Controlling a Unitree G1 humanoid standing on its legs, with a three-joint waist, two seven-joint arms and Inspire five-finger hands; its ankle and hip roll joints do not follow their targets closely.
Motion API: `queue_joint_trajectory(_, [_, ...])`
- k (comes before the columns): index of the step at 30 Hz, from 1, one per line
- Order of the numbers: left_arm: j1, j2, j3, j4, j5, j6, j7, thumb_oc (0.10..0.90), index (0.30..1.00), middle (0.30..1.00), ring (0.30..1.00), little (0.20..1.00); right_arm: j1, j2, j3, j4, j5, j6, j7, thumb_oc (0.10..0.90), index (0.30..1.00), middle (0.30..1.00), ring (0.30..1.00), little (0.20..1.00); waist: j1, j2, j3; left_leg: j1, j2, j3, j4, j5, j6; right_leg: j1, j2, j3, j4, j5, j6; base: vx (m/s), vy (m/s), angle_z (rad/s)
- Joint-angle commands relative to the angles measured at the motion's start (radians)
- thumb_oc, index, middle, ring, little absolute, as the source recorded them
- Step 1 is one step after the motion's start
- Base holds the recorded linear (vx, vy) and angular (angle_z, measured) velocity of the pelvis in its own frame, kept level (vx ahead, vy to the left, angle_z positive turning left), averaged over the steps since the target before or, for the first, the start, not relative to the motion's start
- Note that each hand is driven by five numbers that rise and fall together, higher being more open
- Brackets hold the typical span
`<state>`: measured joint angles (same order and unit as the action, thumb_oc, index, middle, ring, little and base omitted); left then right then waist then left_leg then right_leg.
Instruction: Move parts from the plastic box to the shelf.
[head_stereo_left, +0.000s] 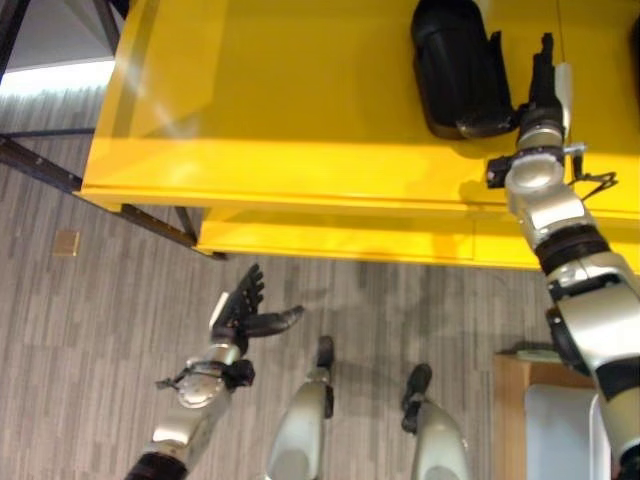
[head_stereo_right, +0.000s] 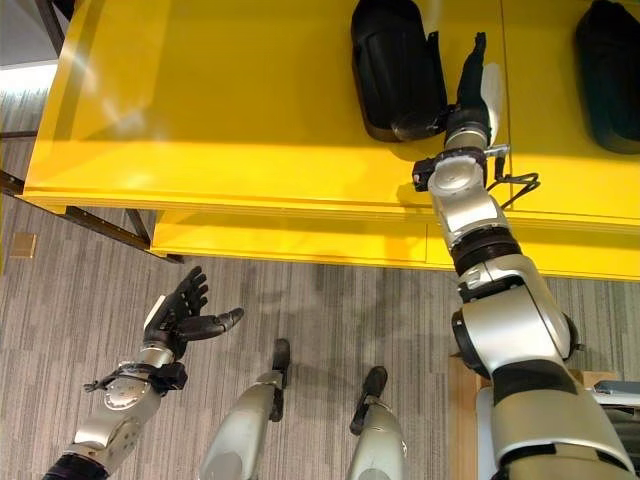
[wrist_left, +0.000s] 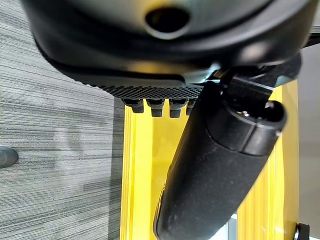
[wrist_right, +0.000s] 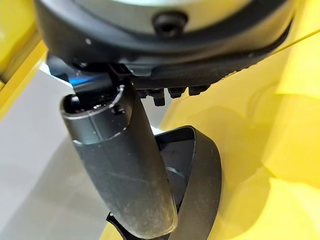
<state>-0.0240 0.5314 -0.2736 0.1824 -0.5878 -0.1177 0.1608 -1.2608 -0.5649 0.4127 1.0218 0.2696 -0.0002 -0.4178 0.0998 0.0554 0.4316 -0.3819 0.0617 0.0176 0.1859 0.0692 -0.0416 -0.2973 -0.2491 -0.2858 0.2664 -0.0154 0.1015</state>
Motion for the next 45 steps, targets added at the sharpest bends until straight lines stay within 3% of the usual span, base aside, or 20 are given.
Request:
queue_joint_trajectory(1, [0.002, 0.031, -0.015, -0.08, -0.031, -0.093, -0.004, 0.9, 1.0, 1.0, 1.0, 1.0, -0.1, -0.036, 0.043, -0.066, 0.013, -0.099, -0.01, 0.9, 1.0, 1.0, 1.0, 1.0, 0.003, -0.026, -0.076, 0.098, 0.071, -0.009, -0.01, -0.062, -0.041, -0.077, -0.047, 0.063, 0.151, -0.016, 0.034, 0.0, 0.0, 0.0])
queue_joint_trajectory(19, [0.026, 0.04, 0.01, -0.076, -0.04, -0.088, -0.003, 0.9, 1.0, 1.0, 1.0, 1.0, -0.04, -0.048, 0.021, -0.222, -0.004, -0.104, -0.007, 0.9, 1.0, 1.0, 1.0, 1.0, -0.004, -0.043, -0.079, 0.102, 0.073, -0.008, -0.005, -0.065, -0.04, -0.07, -0.045, 0.064, 0.141, -0.007, 0.033, 0.0, 0.0, 0.0])
queue_joint_trajectory(33, [0.031, 0.041, 0.013, -0.076, -0.043, -0.082, -0.008, 0.9, 1.0, 1.0, 1.0, 1.0, -0.04, -0.032, 0.023, -0.221, 0.003, -0.106, 0.002, 0.9, 1.0, 1.0, 1.0, 1.0, -0.001, -0.053, -0.084, 0.102, 0.07, -0.011, -0.005, -0.067, -0.037, -0.066, -0.046, 0.062, 0.136, -0.002, 0.034, 0.0, 0.0, 0.0])
queue_joint_trajectory(45, [0.028, 0.036, 0.008, -0.075, -0.052, -0.081, -0.008, 0.9, 1.0, 1.0, 1.0, 1.0, -0.031, 0.014, 0.009, -0.175, 0.094, -0.126, 0.031, 0.9, 1.0, 1.0, 1.0, 1.0, 0.005, -0.053, -0.081, 0.1, 0.069, -0.013, -0.005, -0.065, -0.036, -0.064, -0.048, 0.058, 0.136, -0.001, 0.034, 0.0, 0.0, 0.0])
